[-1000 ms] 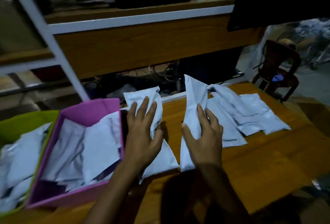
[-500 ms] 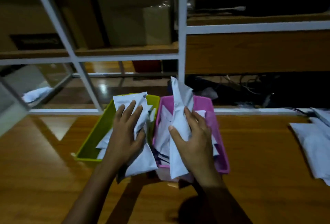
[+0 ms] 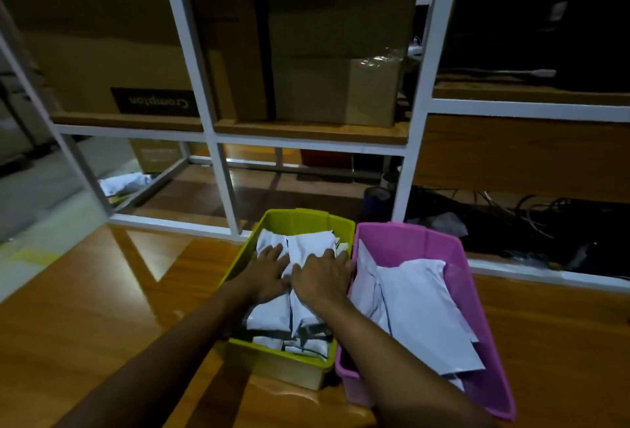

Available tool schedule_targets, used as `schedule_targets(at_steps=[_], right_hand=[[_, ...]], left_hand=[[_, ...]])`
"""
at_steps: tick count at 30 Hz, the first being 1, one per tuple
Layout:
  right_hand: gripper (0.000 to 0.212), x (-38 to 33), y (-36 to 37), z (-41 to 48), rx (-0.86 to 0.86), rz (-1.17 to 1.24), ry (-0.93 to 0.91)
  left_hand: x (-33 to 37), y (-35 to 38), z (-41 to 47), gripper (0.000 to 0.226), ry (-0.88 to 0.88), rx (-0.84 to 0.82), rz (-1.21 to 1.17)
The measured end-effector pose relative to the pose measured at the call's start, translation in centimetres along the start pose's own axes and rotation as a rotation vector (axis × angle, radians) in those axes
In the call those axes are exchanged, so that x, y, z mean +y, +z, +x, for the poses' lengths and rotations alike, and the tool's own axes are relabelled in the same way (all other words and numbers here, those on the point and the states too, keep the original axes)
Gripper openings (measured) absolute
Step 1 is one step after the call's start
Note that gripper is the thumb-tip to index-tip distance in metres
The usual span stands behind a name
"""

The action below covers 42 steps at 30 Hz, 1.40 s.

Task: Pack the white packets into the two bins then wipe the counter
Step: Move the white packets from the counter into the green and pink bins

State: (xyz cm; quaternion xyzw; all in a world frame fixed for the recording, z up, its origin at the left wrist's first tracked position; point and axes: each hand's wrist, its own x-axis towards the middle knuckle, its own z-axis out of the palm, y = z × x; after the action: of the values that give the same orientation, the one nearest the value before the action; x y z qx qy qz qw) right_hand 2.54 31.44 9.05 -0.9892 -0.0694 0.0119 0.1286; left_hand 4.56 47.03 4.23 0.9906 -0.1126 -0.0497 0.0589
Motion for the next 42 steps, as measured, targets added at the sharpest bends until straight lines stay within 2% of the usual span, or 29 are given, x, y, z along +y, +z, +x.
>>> schedule_targets(at_steps=[2,6,8,11,17,20,22,24,28,30,32,36,42], right_hand=[[0.054,0.3,0.3,0.8,-0.061,0.001,-0.089],[0.072,1.0,0.6,1.8,-0.3,-0.04,-0.269],[0.072,1.0,1.9,2.0,-0.379,-0.084,-0.257],[0.072,0.6,3.5,2.4,-0.406,-0.051,-0.174],[0.074,0.8,5.3,2.3,-0.348,0.021,-0.109],[0.073,0.7,4.8,2.5,-0.377,0.046,-0.099],[0.075,0.6,3.9,2.7,-0.385,0.075,-0.098],[0.076,0.5,2.6,2.6,-0.329,0.112,-0.12],[0.073,1.2,-1.1,1.4,-0.121,0.23,-0.2],[0.071,2.7,-3.0,-0.2,-0.024,0.3,-0.216],[0.068,5.1,-4.8,-2.5,0.103,0.37,-0.226],[0.062,11.9,-7.8,-8.4,0.3,0.471,-0.236],[0.058,24.4,-10.1,-16.5,0.44,0.416,-0.154]], left_hand=[[-0.2,0.6,0.0,0.093,-0.087,-0.124,-0.022],[-1.2,0.6,0.3,0.094,-0.092,-0.013,-0.062],[-1.7,1.0,0.8,0.092,-0.1,-0.019,-0.025],[-1.6,1.6,1.5,0.087,-0.134,-0.115,0.029],[-1.6,1.9,1.6,0.081,-0.141,-0.176,0.109],[-1.3,1.1,1.3,0.073,-0.123,-0.191,0.042],[-0.9,0.1,0.9,0.06,-0.107,-0.143,-0.064],[-0.3,-1.4,0.0,0.05,-0.09,-0.159,-0.151],[1.7,-4.7,-1.7,0.053,-0.129,0.096,-0.111],[3.4,-5.9,-2.5,0.061,-0.168,0.21,-0.188],[6.1,-6.8,-4.1,0.063,-0.128,0.365,-0.267],[14.6,-6.3,-6.8,0.062,-0.066,0.594,-0.385],[30.0,-2.6,-7.7,0.06,0.079,0.682,-0.552]])
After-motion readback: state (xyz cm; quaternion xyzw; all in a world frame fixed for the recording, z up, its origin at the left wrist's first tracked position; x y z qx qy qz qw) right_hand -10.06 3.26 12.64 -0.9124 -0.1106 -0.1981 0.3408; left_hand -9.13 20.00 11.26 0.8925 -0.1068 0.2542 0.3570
